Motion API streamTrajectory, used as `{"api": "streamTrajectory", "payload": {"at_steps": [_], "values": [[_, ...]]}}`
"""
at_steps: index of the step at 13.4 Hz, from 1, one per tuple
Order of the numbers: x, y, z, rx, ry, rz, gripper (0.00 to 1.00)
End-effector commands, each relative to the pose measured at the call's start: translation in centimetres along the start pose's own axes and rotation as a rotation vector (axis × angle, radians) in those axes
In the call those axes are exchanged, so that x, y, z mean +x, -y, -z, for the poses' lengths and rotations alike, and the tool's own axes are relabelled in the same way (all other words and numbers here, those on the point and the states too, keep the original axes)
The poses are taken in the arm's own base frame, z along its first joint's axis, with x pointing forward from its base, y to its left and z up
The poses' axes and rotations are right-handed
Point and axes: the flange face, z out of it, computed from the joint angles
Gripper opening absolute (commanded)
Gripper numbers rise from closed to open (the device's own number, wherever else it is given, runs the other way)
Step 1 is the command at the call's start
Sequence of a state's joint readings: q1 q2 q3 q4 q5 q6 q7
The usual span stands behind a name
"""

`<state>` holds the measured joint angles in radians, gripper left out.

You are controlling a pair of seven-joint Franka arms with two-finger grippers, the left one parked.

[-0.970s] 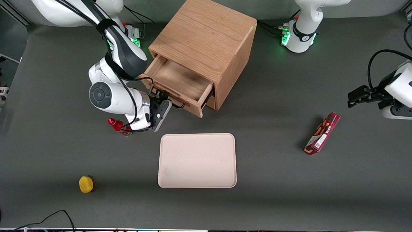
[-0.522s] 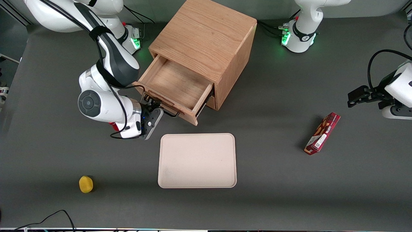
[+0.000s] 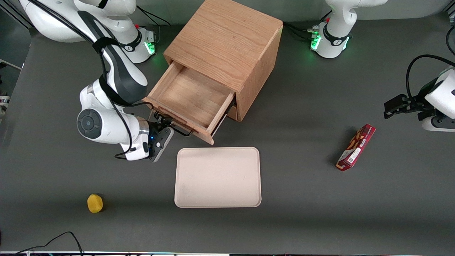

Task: Open upper drawer
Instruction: 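Pull the upper drawer handle outward with the right gripper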

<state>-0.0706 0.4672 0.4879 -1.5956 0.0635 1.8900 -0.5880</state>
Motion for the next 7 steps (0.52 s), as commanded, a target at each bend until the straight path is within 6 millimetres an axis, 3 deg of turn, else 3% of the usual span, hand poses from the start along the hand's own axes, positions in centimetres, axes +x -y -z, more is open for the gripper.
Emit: {"api": "streamTrajectory", "payload": {"at_steps": [1,5,7], "values": [[0.3,-1.7,1.3,-0.013,0.027,0.044,1.0],[-0.7,-3.4,1.8,-0.018,0.032,0.06,1.0],[-0.6,-3.2,2.0,-0.016,0.037,0.06,1.0]]}}
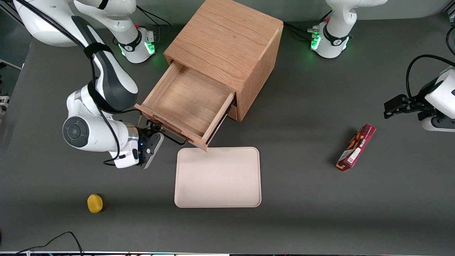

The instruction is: Open upper drawer

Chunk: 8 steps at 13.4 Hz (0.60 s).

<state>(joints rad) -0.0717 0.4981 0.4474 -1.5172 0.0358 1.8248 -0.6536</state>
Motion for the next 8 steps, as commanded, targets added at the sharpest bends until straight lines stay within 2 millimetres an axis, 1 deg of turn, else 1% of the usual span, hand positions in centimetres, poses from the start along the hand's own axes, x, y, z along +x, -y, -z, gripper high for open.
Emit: {"api": "streamTrajectory", "payload": {"at_steps": [1,4,7,8], "values": [[0.5,-0.2,1.0,-0.003,0.013,0.028,1.0],[0.5,0.3,4.7,0.006,0.019,0.022,1.0],[0.1,0.9,8.7,0.011,0.023,0.024,1.0],[-0.1,1.4,10.4,-0.002,0.016,0.027,1.0]]}}
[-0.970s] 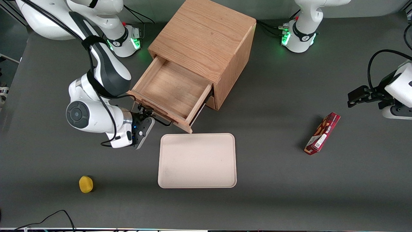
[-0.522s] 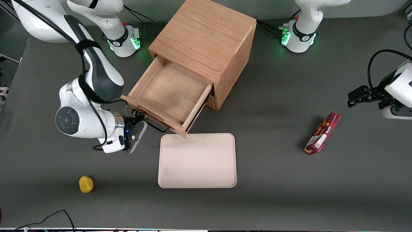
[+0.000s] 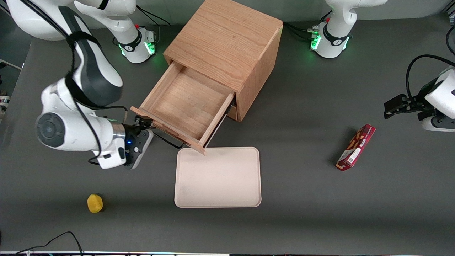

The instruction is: Open upper drawer

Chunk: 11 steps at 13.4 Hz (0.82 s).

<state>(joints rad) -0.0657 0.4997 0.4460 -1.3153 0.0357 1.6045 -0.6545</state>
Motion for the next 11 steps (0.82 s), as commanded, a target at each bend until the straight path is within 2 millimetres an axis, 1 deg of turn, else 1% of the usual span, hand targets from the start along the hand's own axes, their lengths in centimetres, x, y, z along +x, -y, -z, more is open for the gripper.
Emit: {"api": "streamTrajectory", "payload": {"at_steps": [1,2,3,4,5,6,7,9,10,11], "values": [[-0.2,1.4,4.7,-0.031,-0.014,0.004,1.0],[-0.7,2.4,6.8,-0.05,-0.022,-0.029,1.0],[-1.1,4.0,9.0,-0.083,-0.038,-0.075,1.0],[-1.9,6.1,11.9,-0.123,-0.068,-0.133,1.0],[-2.8,8.0,14.0,-0.143,-0.076,-0.206,1.0],[-3.6,9.9,15.7,-0.158,-0.082,-0.322,1.0],[-4.5,11.6,17.0,-0.167,-0.087,-0.47,1.0],[-6.3,13.9,18.3,-0.174,-0.055,-0.77,1.0],[-7.4,15.1,19.3,-0.193,-0.066,-0.906,1.0],[-8.9,15.0,20.1,-0.215,-0.086,-1.027,1.0]]}}
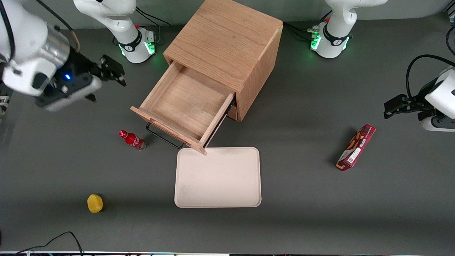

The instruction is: Open upper drawer

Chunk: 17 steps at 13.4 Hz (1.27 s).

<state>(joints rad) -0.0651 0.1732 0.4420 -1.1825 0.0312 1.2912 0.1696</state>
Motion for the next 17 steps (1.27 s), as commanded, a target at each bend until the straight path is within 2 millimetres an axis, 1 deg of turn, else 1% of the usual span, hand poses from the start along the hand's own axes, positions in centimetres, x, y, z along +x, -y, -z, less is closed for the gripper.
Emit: {"api": "streamTrajectory", "payload": {"at_steps": [1,3,4,5,6,7,9,10,11,12,13,14,17], "values": [[-2.5,-3.3,1.4,-0.093,-0.022,-0.321,1.0],[-3.9,-5.4,1.8,-0.14,0.019,-0.362,1.0],[-4.6,-7.4,2.1,-0.151,0.036,-0.404,1.0],[-4.8,-9.1,1.1,-0.163,0.068,-0.413,1.0],[-5.0,-11.2,0.2,-0.151,0.068,-0.439,1.0],[-5.2,-11.8,-1.2,-0.139,0.051,-0.45,1.0],[-6.5,-11.3,-5.2,-0.141,-0.005,-0.434,1.0],[-7.2,-11.6,-7.0,-0.142,-0.029,-0.387,1.0],[-7.8,-12.1,-8.1,-0.116,-0.051,-0.353,1.0],[-8.4,-13.3,-8.8,-0.078,-0.059,-0.36,1.0],[-8.7,-13.8,-8.9,-0.069,-0.065,-0.331,1.0],[-8.8,-13.9,-8.6,-0.071,-0.061,-0.305,1.0],[-7.8,-13.9,-7.1,-0.074,-0.068,-0.371,1.0]]}}
